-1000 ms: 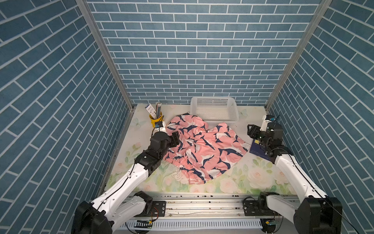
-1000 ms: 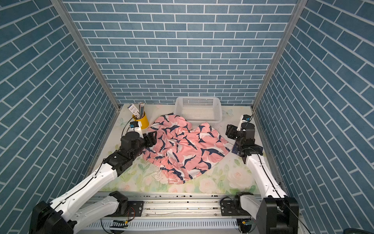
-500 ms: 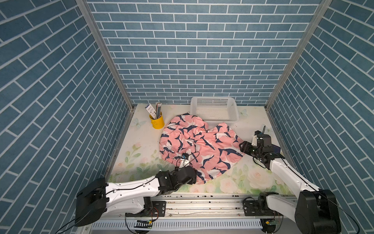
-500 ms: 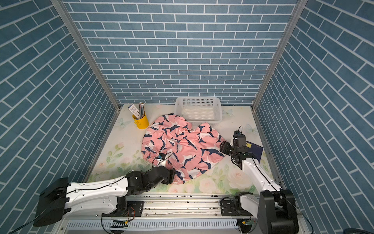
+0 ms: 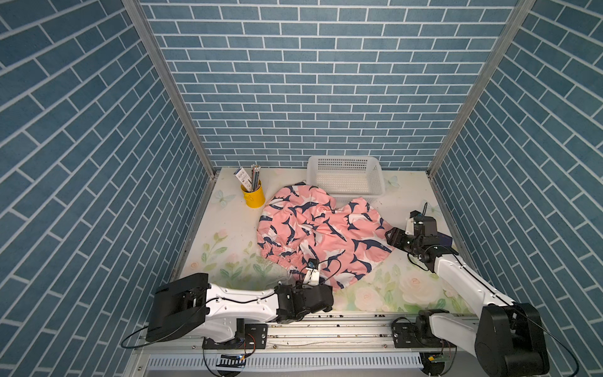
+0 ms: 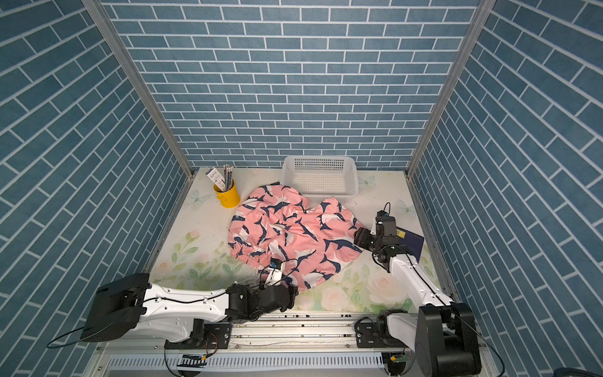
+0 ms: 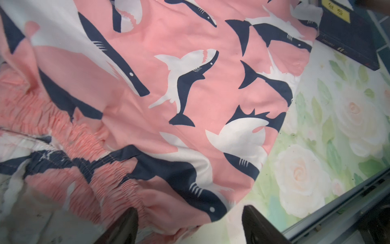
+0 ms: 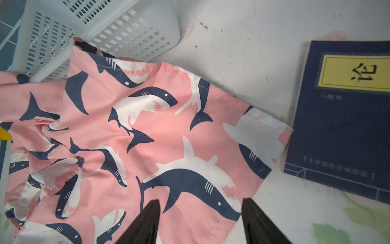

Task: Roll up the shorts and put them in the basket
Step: Fold the shorts at the center of the board.

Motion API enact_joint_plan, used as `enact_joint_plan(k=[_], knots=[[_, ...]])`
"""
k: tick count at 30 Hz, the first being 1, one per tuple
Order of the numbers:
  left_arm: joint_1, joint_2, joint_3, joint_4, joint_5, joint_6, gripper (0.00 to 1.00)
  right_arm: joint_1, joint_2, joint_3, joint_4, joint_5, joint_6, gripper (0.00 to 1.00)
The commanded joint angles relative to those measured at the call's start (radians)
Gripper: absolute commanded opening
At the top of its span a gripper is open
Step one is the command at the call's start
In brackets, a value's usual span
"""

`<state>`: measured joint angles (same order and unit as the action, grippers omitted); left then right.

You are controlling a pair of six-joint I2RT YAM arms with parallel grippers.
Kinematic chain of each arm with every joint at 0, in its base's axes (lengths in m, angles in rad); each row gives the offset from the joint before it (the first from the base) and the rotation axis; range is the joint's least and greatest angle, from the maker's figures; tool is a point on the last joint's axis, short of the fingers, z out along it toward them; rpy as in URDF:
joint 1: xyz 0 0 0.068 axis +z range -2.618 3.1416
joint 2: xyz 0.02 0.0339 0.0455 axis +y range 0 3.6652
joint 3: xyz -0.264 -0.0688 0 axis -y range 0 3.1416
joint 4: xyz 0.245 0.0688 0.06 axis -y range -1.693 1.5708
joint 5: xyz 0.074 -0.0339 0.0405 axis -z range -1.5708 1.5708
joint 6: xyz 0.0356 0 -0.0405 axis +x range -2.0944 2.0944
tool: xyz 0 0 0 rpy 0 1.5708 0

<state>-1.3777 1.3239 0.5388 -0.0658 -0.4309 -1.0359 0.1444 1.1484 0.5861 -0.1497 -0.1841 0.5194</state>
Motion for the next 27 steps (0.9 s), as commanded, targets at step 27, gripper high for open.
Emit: enact_joint_plan(k=[27], knots=[[-0.003,-0.060,-0.172,0.231,0.012,-0.042,0.89,0.004,0.059,0.057,0.024,-0.018,-0.004,0.66]])
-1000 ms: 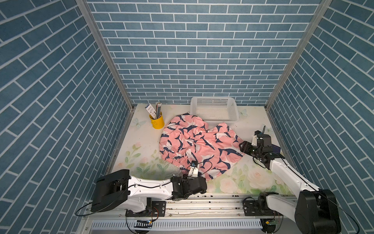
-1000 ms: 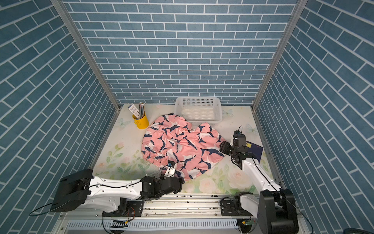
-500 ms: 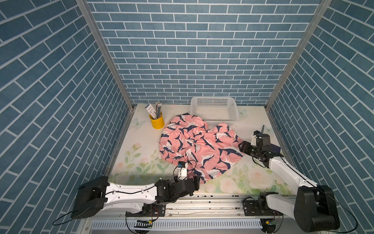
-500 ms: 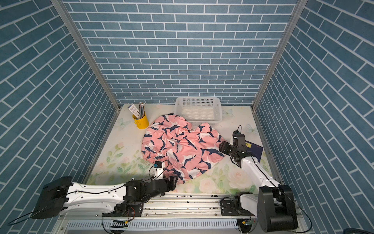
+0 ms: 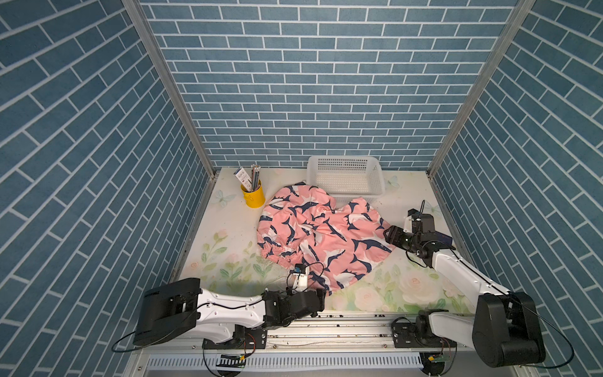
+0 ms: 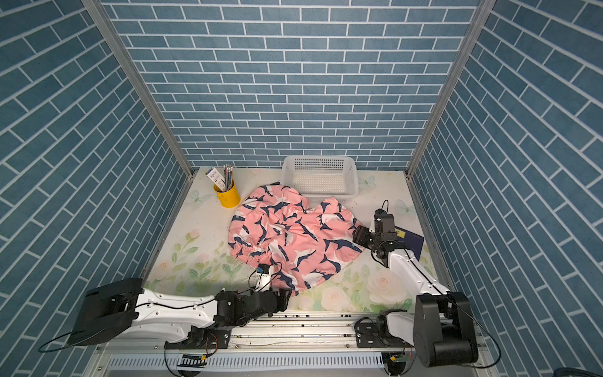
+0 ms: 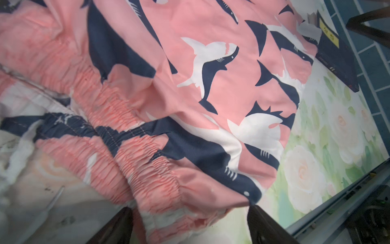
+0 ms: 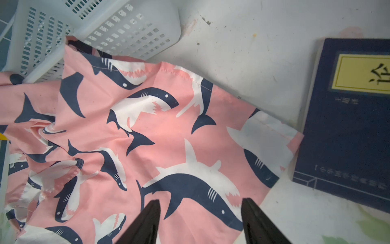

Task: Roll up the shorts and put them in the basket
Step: Fold the shorts at the center of the board.

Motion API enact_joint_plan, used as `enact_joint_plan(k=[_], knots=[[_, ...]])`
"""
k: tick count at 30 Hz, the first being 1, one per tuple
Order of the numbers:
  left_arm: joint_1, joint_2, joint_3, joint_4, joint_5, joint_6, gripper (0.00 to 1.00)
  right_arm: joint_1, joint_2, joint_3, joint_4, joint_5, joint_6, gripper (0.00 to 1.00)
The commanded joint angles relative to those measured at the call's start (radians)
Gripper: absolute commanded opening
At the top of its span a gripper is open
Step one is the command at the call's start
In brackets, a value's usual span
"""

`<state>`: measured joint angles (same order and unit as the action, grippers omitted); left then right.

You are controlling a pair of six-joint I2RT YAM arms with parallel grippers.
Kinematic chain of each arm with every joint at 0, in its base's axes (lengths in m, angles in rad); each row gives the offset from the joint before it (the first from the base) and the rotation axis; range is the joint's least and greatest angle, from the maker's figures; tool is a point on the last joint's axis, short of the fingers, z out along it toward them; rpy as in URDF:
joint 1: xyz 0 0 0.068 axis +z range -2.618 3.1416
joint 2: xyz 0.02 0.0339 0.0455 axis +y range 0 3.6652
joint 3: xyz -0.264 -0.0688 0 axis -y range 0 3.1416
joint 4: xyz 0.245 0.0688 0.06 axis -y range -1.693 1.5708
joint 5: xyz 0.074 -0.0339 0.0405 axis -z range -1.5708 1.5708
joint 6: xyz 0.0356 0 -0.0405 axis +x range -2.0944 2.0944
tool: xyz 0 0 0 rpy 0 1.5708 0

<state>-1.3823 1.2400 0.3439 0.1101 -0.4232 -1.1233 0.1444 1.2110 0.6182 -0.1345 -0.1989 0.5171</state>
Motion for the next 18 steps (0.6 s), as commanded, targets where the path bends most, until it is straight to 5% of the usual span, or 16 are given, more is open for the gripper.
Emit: enact_joint_plan(k=[1,7,12,15,18], knots=[[0.004,0.034,0.034,0.059,0.008,0.056,0.88,0.005,-0.001,0.025,0.007,-0.002,-0.001,0.66],[0.028,0.113,0.083,0.089,0.039,0.144,0.81,0.003,-0.001,0.022,0.009,0.000,-0.006,0.66],[0.053,0.186,0.122,0.093,0.047,0.195,0.88,0.001,0.010,0.030,0.004,-0.005,-0.003,0.65],[0.053,0.201,0.115,0.148,0.065,0.216,0.77,0.001,0.005,0.037,-0.001,0.002,-0.003,0.65],[0.052,0.226,0.162,0.085,0.054,0.250,0.50,0.002,0.007,0.051,-0.014,0.011,-0.005,0.65]])
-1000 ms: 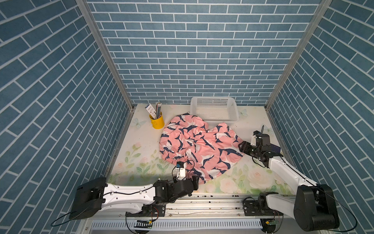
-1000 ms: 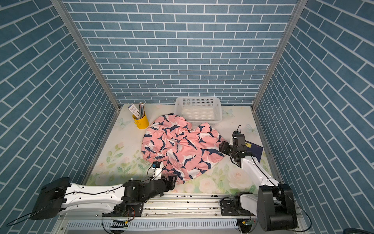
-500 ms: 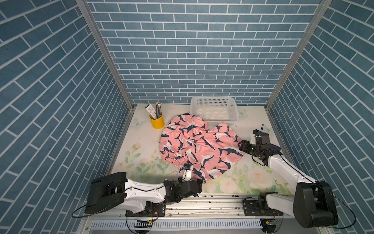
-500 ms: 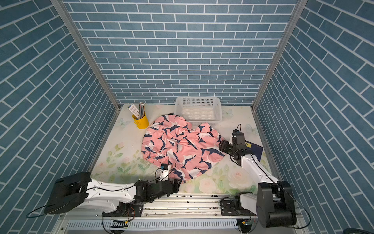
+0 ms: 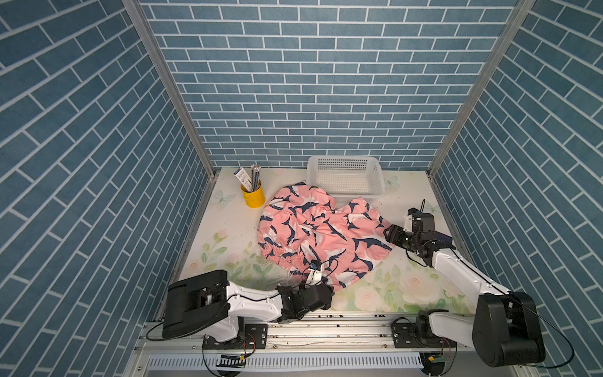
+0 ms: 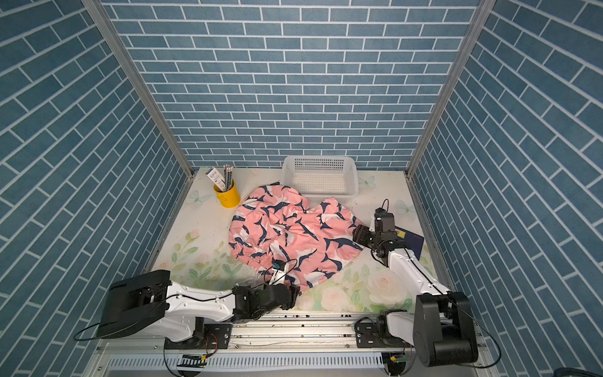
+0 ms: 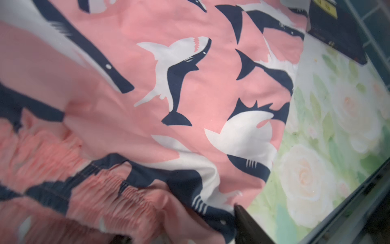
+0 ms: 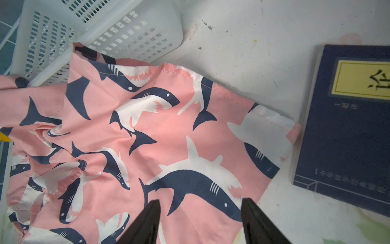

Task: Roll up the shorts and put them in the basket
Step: Fold the shorts at the center of the board.

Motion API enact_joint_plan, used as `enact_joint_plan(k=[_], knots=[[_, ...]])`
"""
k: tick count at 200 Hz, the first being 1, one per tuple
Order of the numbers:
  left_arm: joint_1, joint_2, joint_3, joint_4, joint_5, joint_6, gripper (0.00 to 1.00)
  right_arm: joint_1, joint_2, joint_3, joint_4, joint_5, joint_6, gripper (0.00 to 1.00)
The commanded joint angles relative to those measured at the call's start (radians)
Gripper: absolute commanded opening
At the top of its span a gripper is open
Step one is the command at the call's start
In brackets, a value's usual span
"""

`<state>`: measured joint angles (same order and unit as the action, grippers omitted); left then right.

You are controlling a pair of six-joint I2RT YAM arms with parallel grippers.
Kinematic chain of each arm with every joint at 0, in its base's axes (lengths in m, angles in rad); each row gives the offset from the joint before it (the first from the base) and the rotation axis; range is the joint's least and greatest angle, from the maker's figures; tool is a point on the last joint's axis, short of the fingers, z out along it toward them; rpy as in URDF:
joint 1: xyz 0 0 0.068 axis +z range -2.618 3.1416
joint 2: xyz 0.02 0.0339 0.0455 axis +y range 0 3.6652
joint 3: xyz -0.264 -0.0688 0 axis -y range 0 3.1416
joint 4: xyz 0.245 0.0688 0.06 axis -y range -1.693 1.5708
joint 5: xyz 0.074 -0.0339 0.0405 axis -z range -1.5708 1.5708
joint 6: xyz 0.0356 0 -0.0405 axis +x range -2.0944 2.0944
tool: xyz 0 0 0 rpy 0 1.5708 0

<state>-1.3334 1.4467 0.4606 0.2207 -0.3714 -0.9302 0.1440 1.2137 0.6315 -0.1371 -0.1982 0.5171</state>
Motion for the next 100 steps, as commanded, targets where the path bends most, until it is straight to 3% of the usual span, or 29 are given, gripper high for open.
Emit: enact_joint_plan(k=[1,17,33,61,100], knots=[[0.004,0.018,0.067,-0.058,-0.001,0.069,0.38,0.002,0.003,0.039,-0.013,0.011,-0.006,0.65],[0.004,-0.018,0.111,-0.145,-0.031,0.090,0.21,0.000,0.006,0.033,-0.010,0.005,-0.008,0.63],[0.004,-0.083,0.141,-0.236,-0.097,0.105,0.14,-0.015,0.026,0.034,-0.034,-0.012,-0.008,0.61],[0.005,-0.185,0.163,-0.346,-0.175,0.126,0.00,-0.056,0.062,0.028,-0.073,-0.042,0.005,0.66],[0.005,-0.240,0.166,-0.413,-0.196,0.131,0.00,-0.087,0.138,0.010,-0.033,-0.065,0.060,0.65]])
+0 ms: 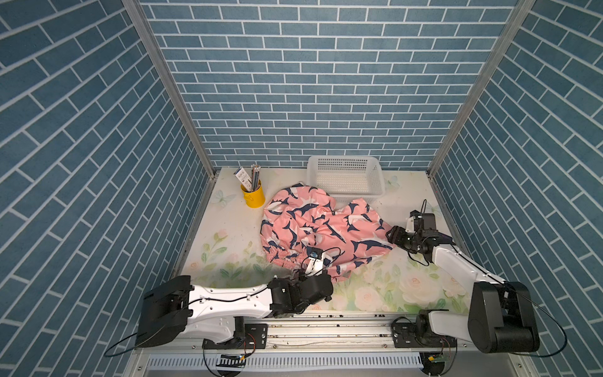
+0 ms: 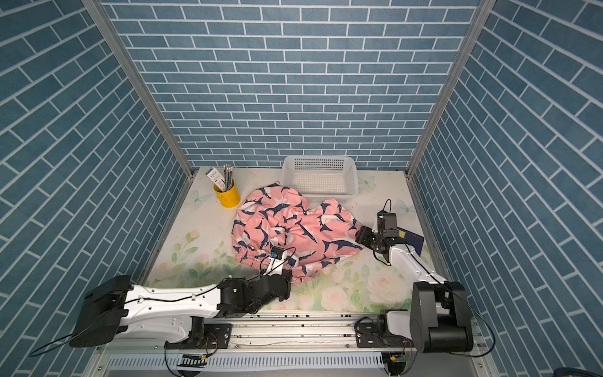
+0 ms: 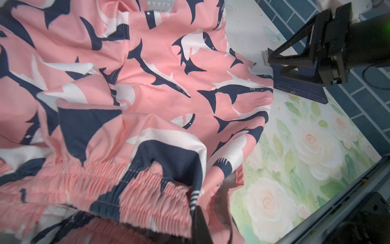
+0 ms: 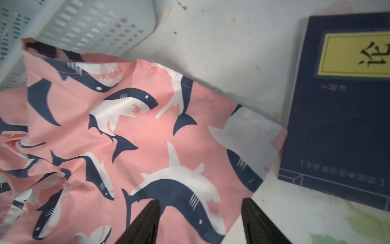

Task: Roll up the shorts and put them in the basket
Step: Fold the shorts at the center of the board.

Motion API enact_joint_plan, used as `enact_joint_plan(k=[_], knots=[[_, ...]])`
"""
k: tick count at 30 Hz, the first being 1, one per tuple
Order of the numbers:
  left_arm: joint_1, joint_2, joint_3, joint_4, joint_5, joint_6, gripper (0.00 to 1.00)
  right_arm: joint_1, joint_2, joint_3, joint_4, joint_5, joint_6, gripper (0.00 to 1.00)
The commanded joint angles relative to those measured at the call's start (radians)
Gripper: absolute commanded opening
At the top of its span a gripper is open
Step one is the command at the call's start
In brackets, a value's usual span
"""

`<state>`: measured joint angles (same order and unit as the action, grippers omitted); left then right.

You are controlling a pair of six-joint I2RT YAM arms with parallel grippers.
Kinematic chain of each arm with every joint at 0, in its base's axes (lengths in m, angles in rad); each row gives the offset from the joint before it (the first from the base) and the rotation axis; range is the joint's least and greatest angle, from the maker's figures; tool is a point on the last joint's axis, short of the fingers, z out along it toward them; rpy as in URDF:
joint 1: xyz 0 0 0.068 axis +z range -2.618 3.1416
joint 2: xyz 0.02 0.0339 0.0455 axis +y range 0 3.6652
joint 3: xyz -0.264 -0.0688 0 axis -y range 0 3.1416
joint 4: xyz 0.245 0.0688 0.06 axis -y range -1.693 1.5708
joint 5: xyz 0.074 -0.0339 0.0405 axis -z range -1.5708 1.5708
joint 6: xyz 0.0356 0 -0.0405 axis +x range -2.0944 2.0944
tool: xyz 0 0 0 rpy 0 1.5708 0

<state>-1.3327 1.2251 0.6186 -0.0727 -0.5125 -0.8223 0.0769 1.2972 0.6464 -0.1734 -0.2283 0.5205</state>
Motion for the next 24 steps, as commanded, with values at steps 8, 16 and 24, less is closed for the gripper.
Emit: enact_joint_plan(k=[8,16,24], knots=[[0.005,-0.046,0.017,-0.158,-0.078,0.049,0.00,-0.044,0.118,-0.048,0.080,-0.080,0.138,0.72],[0.013,-0.093,0.022,-0.193,-0.111,0.075,0.00,-0.046,0.129,-0.043,0.052,-0.061,0.162,0.70],[0.035,-0.101,0.020,-0.190,-0.093,0.112,0.00,-0.065,0.035,-0.116,0.027,-0.076,0.175,0.74]])
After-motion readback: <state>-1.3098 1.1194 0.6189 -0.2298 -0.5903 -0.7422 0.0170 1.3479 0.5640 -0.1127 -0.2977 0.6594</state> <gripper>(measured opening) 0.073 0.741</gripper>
